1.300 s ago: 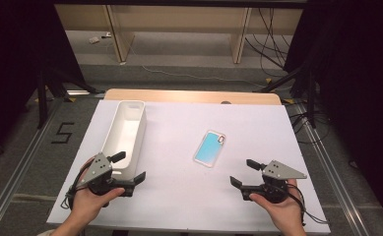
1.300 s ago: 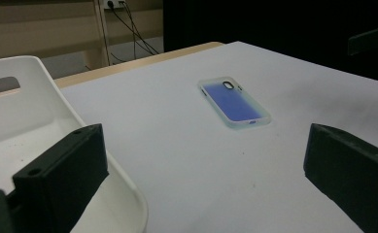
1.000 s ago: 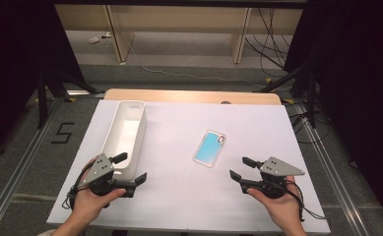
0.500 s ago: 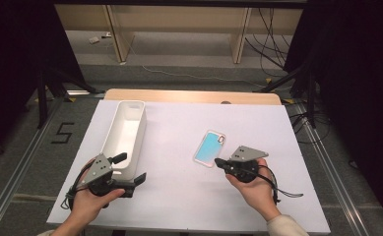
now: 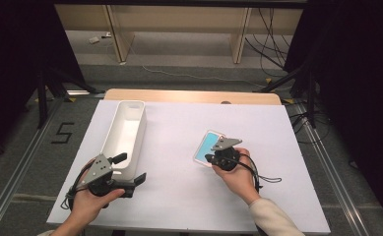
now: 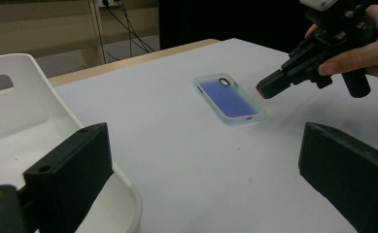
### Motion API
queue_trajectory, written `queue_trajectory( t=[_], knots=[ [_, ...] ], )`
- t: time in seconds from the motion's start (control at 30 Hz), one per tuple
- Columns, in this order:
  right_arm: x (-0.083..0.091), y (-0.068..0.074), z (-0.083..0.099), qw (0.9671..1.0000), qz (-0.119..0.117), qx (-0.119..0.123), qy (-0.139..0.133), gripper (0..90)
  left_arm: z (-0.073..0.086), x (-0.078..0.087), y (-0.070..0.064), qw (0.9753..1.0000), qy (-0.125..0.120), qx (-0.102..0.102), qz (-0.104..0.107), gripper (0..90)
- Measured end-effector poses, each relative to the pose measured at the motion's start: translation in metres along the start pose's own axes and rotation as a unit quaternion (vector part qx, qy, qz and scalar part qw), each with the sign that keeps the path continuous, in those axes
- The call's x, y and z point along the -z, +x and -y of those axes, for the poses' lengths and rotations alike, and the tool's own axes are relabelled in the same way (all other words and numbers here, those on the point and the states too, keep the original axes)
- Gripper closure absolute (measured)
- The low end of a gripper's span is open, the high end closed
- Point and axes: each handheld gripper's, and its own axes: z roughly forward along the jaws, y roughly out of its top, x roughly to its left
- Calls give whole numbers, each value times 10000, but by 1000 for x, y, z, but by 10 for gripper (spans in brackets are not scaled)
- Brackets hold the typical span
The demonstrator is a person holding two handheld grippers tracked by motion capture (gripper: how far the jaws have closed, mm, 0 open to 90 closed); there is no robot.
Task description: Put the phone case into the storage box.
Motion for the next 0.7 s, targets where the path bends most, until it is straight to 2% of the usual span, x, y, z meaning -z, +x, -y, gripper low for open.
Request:
queue_trajectory(
  t=[0.07, 0.1, 0.13, 0.17, 0.27, 0.3, 0.33, 0.47, 0.6, 0.63, 0.7],
  knots=[
    [-3, -1, 0, 10000, 15, -2, 23, 900, 0, 0, 0, 10000, 4, -4, 1, 47],
    [-8, -3, 0, 9999, 104, 85, -53, 900, 0, 0, 1, 10000, 9, -24, 10, 47],
    [-9, -3, 0, 9999, 33, 1, 148, 900, 0, 0, 1, 10000, 15, -24, 10, 47],
    [-13, -4, 1, 9997, 60, -12, 254, 900, 0, 0, 1, 10000, 18, -15, 2, 48],
    [-19, -3, 2, 9995, 143, -31, 265, 900, 0, 1, 1, 10000, 18, 3, -8, 48],
    [-20, -4, 2, 9995, 146, 9, 285, 900, 0, 1, 1, 10000, 22, 0, -11, 48],
    [-19, -5, 2, 9989, 68, 19, 453, 900, 0, 1, 1, 10000, 26, -8, -8, 48],
    [-22, -5, 5, 9989, 155, -23, 437, 900, 0, 1, 0, 10000, 17, 7, 3, 48],
    [-22, -5, 5, 9986, 170, 8, 508, 900, 0, 1, 0, 10000, 2, 26, 0, 48],
    [-20, -5, 6, 9979, 118, -24, 635, 900, 0, 1, 1, 10000, -1, -59, 12, 48],
    [-21, -5, 7, 9981, 139, -50, 599, 900, 0, 1, 1, 10000, -3, -22, -2, 48]
  ],
)
